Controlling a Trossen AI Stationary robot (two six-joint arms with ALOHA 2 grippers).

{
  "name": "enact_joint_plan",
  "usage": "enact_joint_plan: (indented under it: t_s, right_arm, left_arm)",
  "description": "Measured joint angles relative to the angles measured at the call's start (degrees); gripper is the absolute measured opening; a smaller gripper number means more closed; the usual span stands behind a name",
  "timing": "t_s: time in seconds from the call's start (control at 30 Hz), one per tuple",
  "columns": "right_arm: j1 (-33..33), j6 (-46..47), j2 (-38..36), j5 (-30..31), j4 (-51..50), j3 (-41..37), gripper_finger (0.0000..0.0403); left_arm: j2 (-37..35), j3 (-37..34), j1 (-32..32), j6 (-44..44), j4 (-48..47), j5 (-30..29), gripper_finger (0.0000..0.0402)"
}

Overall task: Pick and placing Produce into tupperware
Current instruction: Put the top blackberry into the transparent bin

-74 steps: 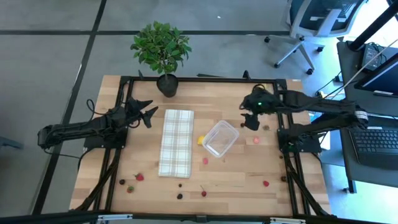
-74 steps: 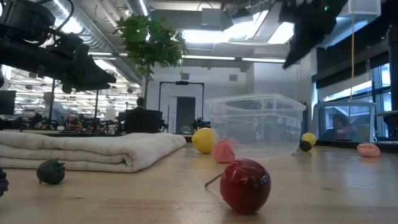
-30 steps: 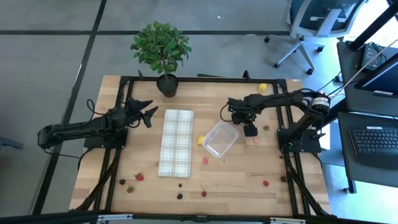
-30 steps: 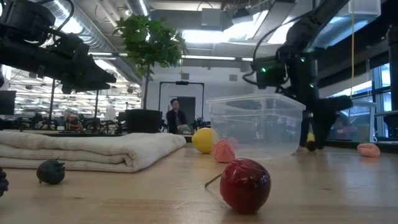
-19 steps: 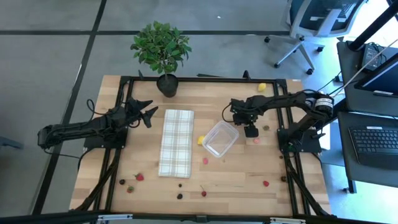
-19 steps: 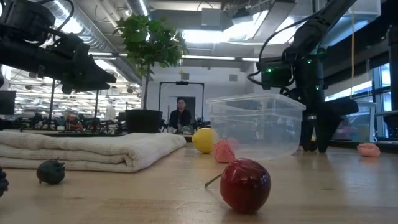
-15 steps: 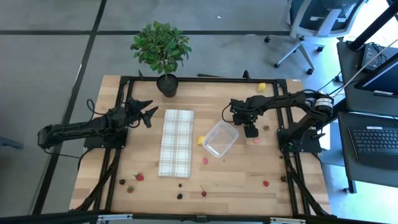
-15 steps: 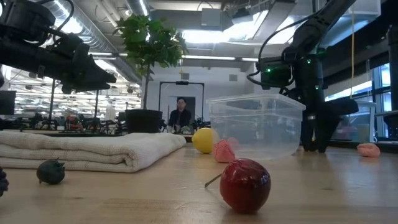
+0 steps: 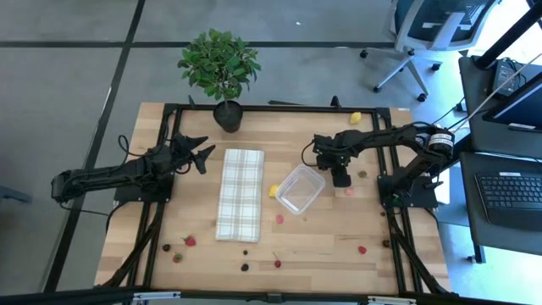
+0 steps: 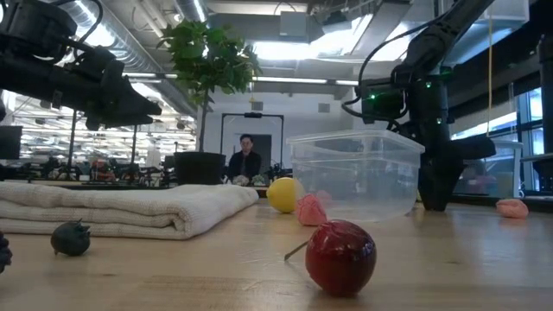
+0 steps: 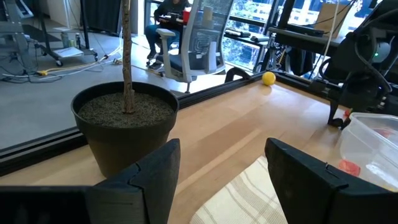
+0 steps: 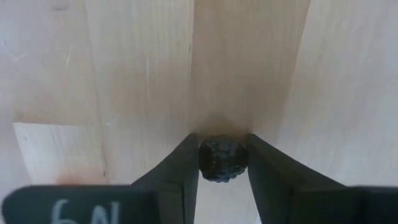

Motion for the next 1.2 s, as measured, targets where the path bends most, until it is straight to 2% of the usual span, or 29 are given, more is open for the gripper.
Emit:
enact_joint_plan:
  t_s: [0.17,0.23,0.43,0.5,0.63,0.7,0.8,0.97,1.2]
  right_arm:
    - [0.0,4.1,-1.3,0.2,-1.3,0.7,0.0111]
    - [0.0,6.0,-2.9,2.5,-4.1,1.8,0.0110]
    - [0.0,15.4,-11.1,4.5,-13.0,10.1,0.0109]
    - [1.3,19.0,-13.7,3.3,-13.1,13.8,0.0106]
    - [6.4,21.3,-16.3,-3.9,-10.0,20.1,0.0104]
    - [9.3,22.1,-16.3,-4.6,-7.4,23.0,0.0104]
    - [13.3,22.2,-13.8,-4.5,-4.3,25.8,0.0104]
    - [17.9,22.0,-5.9,-4.6,-4.6,27.2,0.0104]
    - [20.3,20.6,4.1,-4.6,-4.8,27.2,0.0104]
  left_arm:
    - [0.0,0.0,0.0,0.0,0.0,0.0,0.0228]
    - [0.0,0.0,0.0,0.0,0.0,0.0,0.0228]
    - [0.0,0.0,0.0,0.0,0.0,0.0,0.0228]
    - [0.0,0.0,0.0,0.0,0.0,0.0,0.0228]
    - [0.0,0.0,0.0,0.0,0.0,0.0,0.0228]
    - [0.0,0.0,0.0,0.0,0.0,0.0,0.0228]
    - [0.0,0.0,0.0,0.0,0.0,0.0,0.0228]
    - [0.0,0.0,0.0,0.0,0.0,0.0,0.0228]
    - [0.0,0.0,0.0,0.0,0.0,0.0,0.0228]
